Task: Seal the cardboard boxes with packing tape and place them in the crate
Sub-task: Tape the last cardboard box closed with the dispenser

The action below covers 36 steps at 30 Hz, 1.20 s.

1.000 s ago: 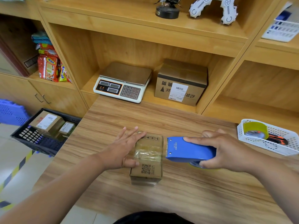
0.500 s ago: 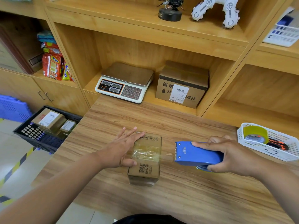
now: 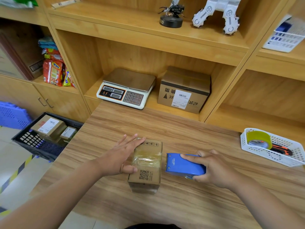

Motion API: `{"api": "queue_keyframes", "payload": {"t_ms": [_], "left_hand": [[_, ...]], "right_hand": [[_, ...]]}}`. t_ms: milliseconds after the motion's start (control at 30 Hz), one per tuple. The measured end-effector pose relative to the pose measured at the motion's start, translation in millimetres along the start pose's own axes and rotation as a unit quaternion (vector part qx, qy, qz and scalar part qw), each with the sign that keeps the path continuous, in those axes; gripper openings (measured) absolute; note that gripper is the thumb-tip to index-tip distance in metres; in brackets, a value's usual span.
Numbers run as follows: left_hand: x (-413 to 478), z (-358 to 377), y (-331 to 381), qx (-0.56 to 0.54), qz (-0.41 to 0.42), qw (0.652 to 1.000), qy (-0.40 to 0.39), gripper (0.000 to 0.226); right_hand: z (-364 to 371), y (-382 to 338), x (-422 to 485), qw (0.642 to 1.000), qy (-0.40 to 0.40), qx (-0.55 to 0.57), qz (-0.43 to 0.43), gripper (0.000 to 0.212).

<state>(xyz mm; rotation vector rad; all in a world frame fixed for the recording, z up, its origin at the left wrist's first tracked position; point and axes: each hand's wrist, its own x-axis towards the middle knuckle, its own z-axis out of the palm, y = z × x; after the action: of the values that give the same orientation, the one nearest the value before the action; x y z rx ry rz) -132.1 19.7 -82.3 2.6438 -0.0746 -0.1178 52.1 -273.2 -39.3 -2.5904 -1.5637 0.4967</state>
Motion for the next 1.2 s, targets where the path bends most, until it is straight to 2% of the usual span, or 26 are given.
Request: {"api": "queue_keyframes", "payload": {"t_ms": [133, 300, 400, 500, 567, 633, 800, 967, 1100, 1200], "left_hand": [[-16, -11, -13, 0.009, -0.026, 1.000, -0.009, 0.099], [-42, -24, -34, -0.034, -0.072, 0.997, -0.021, 0.105], [-59, -29, -45, -0.124, -0.130, 0.984, -0.007, 0.102], [-71, -27, -49, -0.248, -0.160, 0.955, 0.015, 0.098], [-70, -23, -46, -0.300, -0.171, 0.938, 0.037, 0.110], [-67, -17, -46, -0.306, -0.187, 0.933, 0.045, 0.121], [-64, 19, -57, -0.263, -0.208, 0.942, 0.003, 0.127], [-53, 47, -64, -0.198, -0.215, 0.956, -0.005, 0.131], [-38, 48, -65, -0.081, -0.118, 0.990, 0.012, 0.129], [-28, 46, -65, -0.022, -0.067, 0.997, -0.024, 0.127]], "right_hand": [[6, -13, 9, 0.999, 0.033, 0.031, -0.008, 0.069], [11, -51, 36, 0.998, 0.034, 0.044, -0.040, 0.065], [15, -76, 53, 0.997, 0.032, 0.037, -0.054, 0.065], [20, -96, 66, 0.997, 0.038, 0.023, -0.059, 0.069], [24, -107, 72, 0.998, 0.038, 0.010, -0.054, 0.072], [29, -115, 76, 0.999, 0.035, 0.000, -0.042, 0.072], [42, -126, 78, 0.999, 0.010, -0.038, -0.019, 0.068], [50, -130, 78, 0.999, -0.001, -0.046, 0.019, 0.068], [50, -134, 81, 0.998, -0.011, -0.062, 0.027, 0.069], [51, -138, 84, 0.997, -0.015, -0.071, 0.026, 0.070]]}}
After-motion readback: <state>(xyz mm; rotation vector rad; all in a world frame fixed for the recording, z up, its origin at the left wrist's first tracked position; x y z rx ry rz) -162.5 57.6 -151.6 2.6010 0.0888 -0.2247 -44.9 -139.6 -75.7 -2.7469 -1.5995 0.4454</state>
